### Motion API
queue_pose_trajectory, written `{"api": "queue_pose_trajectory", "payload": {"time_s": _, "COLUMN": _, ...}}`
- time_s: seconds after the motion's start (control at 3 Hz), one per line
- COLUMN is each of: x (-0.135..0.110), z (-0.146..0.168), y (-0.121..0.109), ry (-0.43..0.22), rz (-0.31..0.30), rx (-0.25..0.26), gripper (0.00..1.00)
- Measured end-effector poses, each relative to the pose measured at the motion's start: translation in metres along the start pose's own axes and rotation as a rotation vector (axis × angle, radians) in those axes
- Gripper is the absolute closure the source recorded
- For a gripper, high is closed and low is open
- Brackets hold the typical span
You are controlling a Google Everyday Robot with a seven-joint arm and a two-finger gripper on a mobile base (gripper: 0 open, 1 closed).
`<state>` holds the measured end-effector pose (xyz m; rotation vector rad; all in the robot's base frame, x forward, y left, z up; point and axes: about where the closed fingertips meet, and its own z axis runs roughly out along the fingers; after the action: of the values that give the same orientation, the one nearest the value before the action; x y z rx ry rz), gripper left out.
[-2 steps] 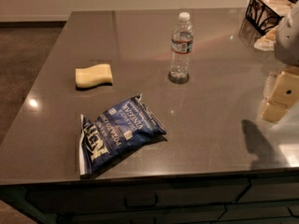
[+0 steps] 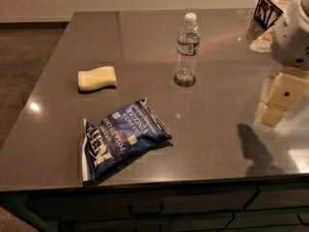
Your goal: Move blue chip bag near water bottle
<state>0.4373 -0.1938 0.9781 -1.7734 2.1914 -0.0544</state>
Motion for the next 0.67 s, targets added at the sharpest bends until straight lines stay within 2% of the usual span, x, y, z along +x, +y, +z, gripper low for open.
{"api": "queue_pose_trajectory", "payload": {"time_s": 0.67, "x": -0.066, "z": 0.043, "y": 0.041, "ry": -0.072, "rz": -0.113, "rx": -0.069, "gripper": 0.00}}
